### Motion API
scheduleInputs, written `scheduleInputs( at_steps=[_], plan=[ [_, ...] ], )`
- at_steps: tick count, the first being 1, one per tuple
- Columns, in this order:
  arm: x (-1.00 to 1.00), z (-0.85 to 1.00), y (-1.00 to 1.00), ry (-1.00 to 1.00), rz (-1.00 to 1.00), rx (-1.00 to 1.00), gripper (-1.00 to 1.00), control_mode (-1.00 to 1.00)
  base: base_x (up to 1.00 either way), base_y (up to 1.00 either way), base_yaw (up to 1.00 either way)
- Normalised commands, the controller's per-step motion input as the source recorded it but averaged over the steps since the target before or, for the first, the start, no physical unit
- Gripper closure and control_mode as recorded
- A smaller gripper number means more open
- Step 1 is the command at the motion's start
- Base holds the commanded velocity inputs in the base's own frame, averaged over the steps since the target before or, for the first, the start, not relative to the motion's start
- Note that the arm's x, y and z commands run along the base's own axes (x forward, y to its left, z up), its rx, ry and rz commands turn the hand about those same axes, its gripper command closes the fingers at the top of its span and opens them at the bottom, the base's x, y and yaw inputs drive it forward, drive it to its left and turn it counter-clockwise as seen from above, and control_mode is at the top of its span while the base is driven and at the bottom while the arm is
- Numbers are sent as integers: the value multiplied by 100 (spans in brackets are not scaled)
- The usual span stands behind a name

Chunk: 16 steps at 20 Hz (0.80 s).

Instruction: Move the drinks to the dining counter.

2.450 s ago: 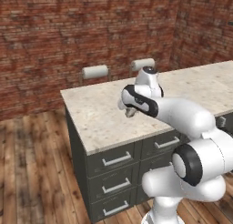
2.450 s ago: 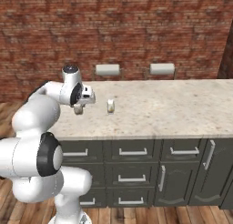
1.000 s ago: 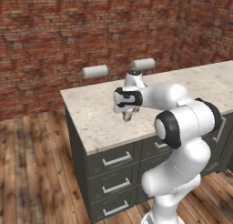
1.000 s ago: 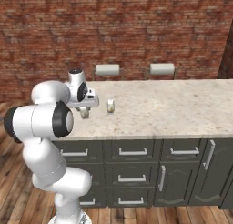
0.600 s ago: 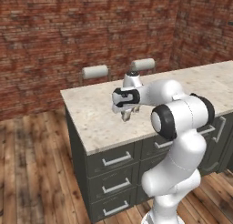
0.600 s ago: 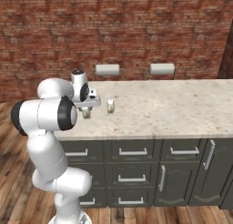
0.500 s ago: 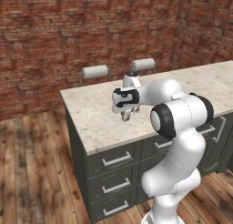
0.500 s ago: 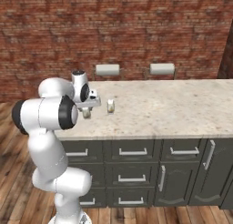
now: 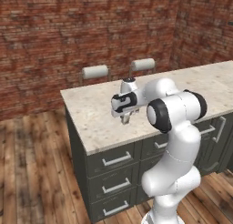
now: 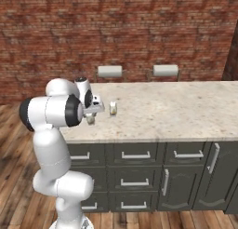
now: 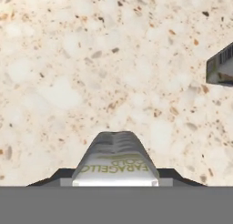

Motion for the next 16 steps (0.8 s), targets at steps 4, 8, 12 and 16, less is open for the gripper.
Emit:
scheduleInputs(
  at_steps=[4, 8, 12, 16],
  plan=[
    [23, -24, 0, 0, 0, -3, 100, -100, 0, 0, 0],
    [9, -12, 0, 0, 0, 0, 100, -100, 0, 0, 0],
    [0, -1, 0, 0, 0, 0, -100, -100, 0, 0, 0],
    [0, 0, 0, 0, 0, 0, -100, -100, 0, 0, 0]
  ],
)
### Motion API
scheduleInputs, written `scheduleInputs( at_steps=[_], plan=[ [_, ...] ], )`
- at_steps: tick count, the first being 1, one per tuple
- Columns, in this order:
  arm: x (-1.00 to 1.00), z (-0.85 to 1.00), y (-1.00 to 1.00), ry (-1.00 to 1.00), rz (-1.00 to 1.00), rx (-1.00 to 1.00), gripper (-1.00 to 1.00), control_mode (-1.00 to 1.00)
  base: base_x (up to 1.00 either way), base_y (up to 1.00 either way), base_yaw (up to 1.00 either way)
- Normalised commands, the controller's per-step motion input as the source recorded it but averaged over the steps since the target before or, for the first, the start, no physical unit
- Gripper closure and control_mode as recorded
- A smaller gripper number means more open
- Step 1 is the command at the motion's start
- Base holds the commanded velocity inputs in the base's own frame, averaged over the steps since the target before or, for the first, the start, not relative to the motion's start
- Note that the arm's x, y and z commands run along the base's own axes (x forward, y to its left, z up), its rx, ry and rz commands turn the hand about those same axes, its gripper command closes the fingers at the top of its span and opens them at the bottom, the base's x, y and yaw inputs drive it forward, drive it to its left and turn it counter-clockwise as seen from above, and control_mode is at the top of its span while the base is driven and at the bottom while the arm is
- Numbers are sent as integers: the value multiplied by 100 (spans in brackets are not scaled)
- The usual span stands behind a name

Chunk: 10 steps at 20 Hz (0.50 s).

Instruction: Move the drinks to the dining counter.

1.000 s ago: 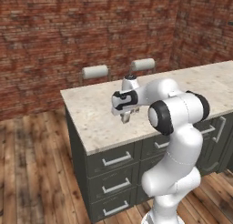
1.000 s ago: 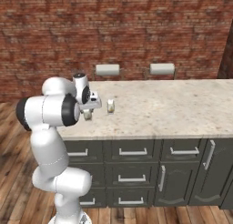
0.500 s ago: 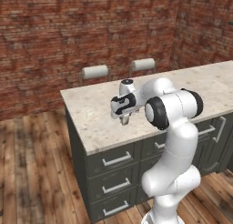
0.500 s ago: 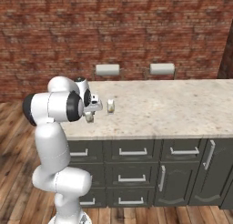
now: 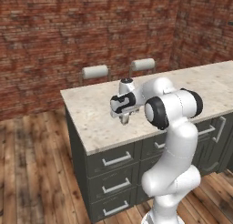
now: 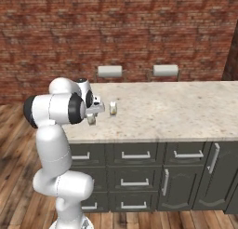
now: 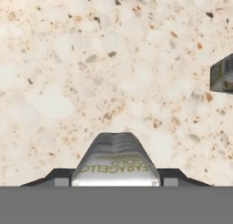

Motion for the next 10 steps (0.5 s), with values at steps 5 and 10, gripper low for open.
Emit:
scheduleInputs(
  at_steps=[5, 10],
  plan=[
    [0, 12, 0, 0, 0, 0, -100, -100, 0, 0, 0],
    [-41, 34, 0, -5, 0, 0, -100, -100, 0, 0, 0]
  ],
)
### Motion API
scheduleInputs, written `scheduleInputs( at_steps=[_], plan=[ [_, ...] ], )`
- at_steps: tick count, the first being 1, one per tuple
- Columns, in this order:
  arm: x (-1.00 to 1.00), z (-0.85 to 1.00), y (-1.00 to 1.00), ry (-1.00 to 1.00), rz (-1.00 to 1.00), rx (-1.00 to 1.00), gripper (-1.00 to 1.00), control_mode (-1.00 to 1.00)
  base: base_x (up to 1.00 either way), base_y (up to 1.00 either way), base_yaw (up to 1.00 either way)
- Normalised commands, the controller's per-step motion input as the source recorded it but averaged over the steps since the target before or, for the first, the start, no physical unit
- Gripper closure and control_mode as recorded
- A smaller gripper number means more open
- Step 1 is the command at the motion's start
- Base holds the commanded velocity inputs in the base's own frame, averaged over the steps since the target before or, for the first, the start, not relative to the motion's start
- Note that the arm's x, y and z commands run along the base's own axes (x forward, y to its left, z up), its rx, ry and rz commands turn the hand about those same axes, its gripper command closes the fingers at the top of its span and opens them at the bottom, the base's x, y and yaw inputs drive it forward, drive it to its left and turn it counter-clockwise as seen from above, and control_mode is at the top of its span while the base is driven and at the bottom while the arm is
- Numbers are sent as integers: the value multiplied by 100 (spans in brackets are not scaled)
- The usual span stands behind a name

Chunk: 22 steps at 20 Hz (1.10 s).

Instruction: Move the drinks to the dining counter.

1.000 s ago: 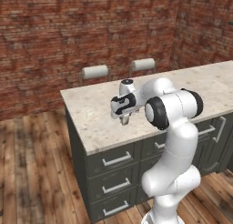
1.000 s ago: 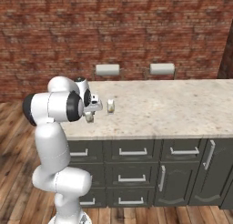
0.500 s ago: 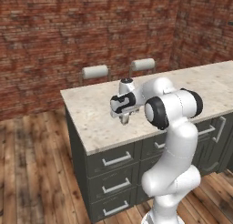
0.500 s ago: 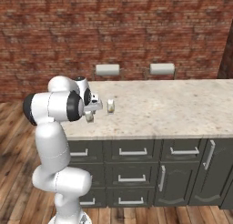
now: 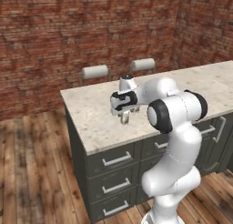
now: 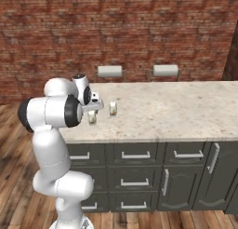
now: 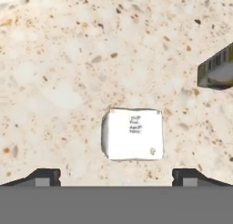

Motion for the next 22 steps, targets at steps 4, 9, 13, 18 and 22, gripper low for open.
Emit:
scheduleInputs(
  at_steps=[4, 9, 13, 18, 22],
  plan=[
    [-96, 54, 0, -18, 0, 0, -100, -100, 0, 0, 0],
    [-100, 60, 0, -29, 0, 0, -100, -100, 0, 0, 0],
    [-100, 71, -1, -50, 0, -1, -100, -100, 0, 0, 0],
    [-100, 63, -18, -70, -4, -2, -100, -100, 0, 0, 0],
    [-59, 23, -10, -29, -3, 0, -100, -100, 0, 0, 0]
  ],
)
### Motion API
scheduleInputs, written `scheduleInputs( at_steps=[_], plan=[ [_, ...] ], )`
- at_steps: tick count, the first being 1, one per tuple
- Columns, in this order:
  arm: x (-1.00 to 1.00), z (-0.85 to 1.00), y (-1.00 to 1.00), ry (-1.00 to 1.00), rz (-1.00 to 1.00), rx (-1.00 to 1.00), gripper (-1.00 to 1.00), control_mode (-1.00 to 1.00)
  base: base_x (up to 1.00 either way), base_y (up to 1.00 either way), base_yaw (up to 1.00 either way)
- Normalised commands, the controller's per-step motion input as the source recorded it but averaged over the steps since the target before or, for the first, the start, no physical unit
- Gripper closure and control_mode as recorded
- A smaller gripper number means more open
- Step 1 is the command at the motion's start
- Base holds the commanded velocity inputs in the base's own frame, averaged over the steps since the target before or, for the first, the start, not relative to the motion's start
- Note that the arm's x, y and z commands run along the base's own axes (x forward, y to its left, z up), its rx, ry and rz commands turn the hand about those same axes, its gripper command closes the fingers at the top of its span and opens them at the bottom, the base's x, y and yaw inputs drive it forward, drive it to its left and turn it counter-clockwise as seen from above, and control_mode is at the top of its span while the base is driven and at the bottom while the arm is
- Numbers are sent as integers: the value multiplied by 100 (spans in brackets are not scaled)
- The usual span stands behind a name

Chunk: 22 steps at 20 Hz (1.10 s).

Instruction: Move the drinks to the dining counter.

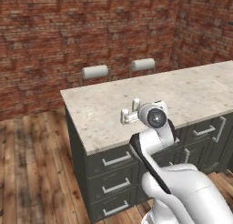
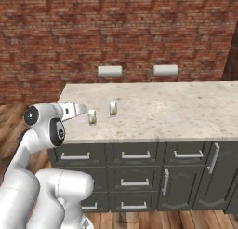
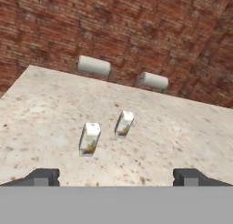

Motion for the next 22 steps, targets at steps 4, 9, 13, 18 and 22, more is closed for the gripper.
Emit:
scheduleInputs(
  at_steps=[4, 9, 13, 18, 22],
  plan=[
    [-4, 0, 0, 0, 0, 0, -100, 100, -6, 0, 0],
    [0, 0, 0, 0, 0, 0, -100, 100, -59, 3, -50],
    [0, 0, 0, 0, 0, 0, -100, 100, -42, 17, -98],
    [0, 0, 0, 0, 0, 0, -100, 100, -24, 13, -100],
    [0, 0, 0, 0, 0, 0, -100, 100, -25, 13, -100]
  ],
)
